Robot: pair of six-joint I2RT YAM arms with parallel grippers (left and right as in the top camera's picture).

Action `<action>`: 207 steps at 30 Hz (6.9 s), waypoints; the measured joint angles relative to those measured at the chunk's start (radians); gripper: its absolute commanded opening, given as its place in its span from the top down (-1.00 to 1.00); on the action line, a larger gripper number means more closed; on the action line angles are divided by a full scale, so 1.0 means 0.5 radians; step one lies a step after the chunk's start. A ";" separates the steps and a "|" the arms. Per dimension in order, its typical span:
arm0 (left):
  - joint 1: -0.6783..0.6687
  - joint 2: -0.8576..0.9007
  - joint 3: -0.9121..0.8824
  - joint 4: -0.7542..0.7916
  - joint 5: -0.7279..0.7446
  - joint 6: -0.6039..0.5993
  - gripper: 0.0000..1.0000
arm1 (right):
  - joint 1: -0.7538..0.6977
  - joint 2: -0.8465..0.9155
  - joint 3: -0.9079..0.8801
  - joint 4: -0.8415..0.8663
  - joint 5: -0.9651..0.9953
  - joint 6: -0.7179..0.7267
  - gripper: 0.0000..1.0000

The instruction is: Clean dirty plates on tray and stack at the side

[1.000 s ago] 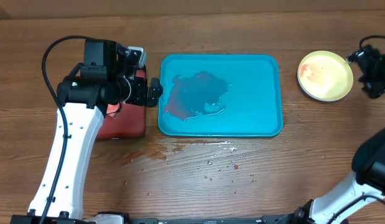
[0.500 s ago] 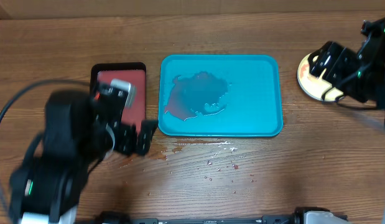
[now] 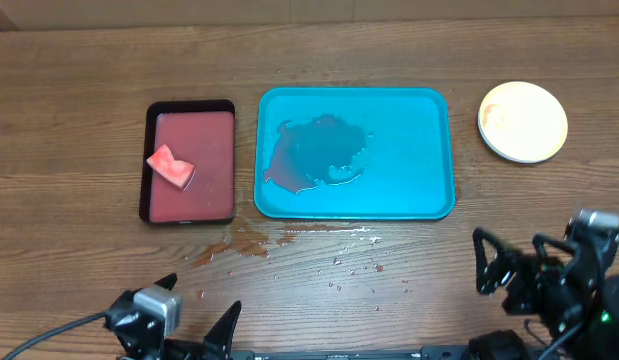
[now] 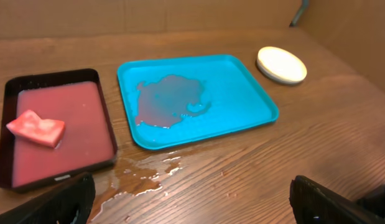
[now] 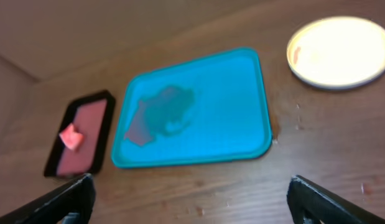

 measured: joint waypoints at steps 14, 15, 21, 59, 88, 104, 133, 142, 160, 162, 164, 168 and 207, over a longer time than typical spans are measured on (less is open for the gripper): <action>0.000 -0.020 -0.012 0.001 0.000 -0.075 -0.99 | 0.000 -0.111 -0.064 -0.292 0.014 -0.001 -1.00; 0.000 -0.019 -0.012 0.001 0.000 -0.075 -1.00 | 0.000 -0.111 -0.064 -0.304 0.014 -0.001 -1.00; 0.000 -0.020 -0.012 0.001 0.001 -0.076 -0.99 | 0.000 -0.111 -0.064 -0.308 0.014 -0.001 -1.00; 0.463 -0.461 -1.627 1.949 0.174 0.041 -0.99 | 0.000 -0.111 -0.067 -0.309 0.014 0.000 -1.00; 0.463 -0.465 -2.074 2.339 0.240 -0.157 -1.00 | 0.000 -0.111 -0.067 -0.309 0.014 0.000 -1.00; 0.463 -0.465 -2.074 2.339 0.242 -0.157 -1.00 | 0.000 -0.114 -0.106 -0.011 0.028 -0.015 -1.00; 0.463 -0.465 -2.074 2.336 0.255 -0.166 -1.00 | 0.001 -0.809 -1.783 1.831 -0.285 -0.158 -1.00; 0.463 -0.465 -2.074 2.336 0.255 -0.179 -1.00 | 0.002 -1.001 -1.884 1.785 -0.210 -0.157 -1.00; 0.463 -0.465 -2.074 2.336 0.254 -0.179 -1.00 | 0.002 -1.019 -2.232 2.090 -0.209 0.091 -1.00; 0.463 -0.465 -2.074 2.336 0.255 -0.179 -0.99 | 0.002 -1.019 -2.232 2.090 -0.209 0.097 -1.00; 0.463 -0.465 -2.074 2.336 0.254 -0.179 -1.00 | 0.002 -1.019 -2.232 2.091 -0.209 0.098 -1.00; 0.463 -0.465 -2.074 2.336 0.255 -0.179 -0.99 | 0.002 -1.019 -2.232 2.090 -0.208 0.104 -1.00; 0.463 -0.465 -2.074 2.336 0.255 -0.179 -1.00 | -0.006 -1.021 -2.303 2.358 0.023 -0.015 -1.00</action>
